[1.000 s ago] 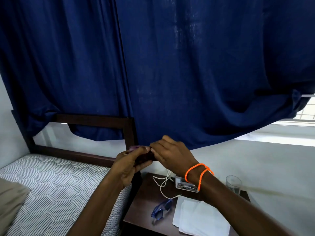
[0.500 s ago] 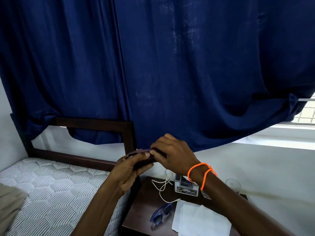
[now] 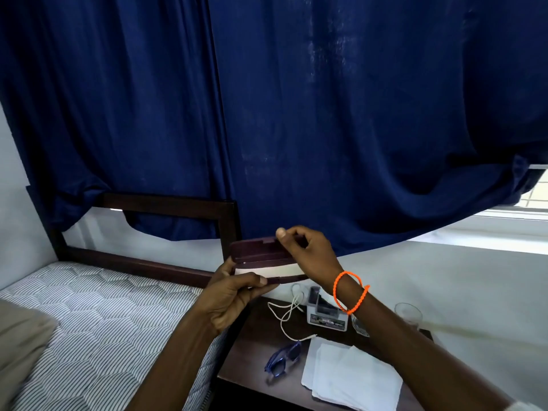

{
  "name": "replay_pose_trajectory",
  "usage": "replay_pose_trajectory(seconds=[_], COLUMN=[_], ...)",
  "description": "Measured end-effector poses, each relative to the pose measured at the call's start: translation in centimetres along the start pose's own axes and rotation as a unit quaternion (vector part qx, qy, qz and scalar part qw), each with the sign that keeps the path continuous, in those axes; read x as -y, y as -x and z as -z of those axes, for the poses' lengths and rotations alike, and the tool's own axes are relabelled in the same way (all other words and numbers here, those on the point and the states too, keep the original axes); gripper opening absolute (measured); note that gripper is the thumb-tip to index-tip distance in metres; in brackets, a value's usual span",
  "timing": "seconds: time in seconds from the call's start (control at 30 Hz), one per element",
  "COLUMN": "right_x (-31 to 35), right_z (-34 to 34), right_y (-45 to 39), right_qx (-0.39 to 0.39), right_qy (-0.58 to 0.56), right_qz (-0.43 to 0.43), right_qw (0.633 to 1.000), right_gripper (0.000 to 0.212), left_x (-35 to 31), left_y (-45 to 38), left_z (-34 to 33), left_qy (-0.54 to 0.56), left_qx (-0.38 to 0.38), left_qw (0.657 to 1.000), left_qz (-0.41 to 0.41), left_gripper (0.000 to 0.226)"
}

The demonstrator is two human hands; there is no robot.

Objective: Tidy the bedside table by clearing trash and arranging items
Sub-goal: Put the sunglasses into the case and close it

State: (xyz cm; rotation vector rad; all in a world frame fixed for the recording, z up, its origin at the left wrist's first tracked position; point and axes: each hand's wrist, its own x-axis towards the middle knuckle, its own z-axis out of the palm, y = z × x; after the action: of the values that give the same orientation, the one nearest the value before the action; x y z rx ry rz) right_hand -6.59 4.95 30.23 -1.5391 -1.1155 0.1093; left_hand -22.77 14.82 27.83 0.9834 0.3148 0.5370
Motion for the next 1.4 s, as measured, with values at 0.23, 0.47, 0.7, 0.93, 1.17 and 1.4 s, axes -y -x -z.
replay_pose_trajectory(seconds=[0.23,0.47,0.7,0.93,1.17,1.4], right_x=[-1.9,-3.6,-8.6,-19.3,-25.2,-27.2], right_z=[-1.3,-3.0,-4.4,-7.6,-10.3,-11.4], right_y=[0.0,-0.3,0.0,3.4,5.9,4.5], right_qx=[-0.028,-0.002,-0.011,0.168,0.381,0.460], right_qy=[-0.011,-0.014,-0.027,0.264,0.478,0.498], right_qz=[-0.057,-0.051,-0.173,-0.140,-0.101,-0.093], right_qw=[0.998,0.999,0.984,0.939,0.785,0.730], right_gripper=[0.045,0.048,0.059,0.019,0.067,0.068], left_x=[1.0,2.5,4.0,6.4,8.8,9.8], left_y=[0.3,-0.8,-1.2,-2.0,-3.1,-4.8], left_z=[0.4,2.2,5.5,9.4,11.8,13.2], left_qy=[0.064,0.091,0.113,0.128,0.129,0.106], left_qx=[-0.009,-0.051,-0.101,-0.153,-0.150,-0.129], left_qw=[0.997,0.993,0.988,0.979,0.979,0.984], left_qz=[0.052,0.049,0.029,0.041,0.056,0.060], left_gripper=[0.043,0.056,0.056,0.054,0.052,0.055])
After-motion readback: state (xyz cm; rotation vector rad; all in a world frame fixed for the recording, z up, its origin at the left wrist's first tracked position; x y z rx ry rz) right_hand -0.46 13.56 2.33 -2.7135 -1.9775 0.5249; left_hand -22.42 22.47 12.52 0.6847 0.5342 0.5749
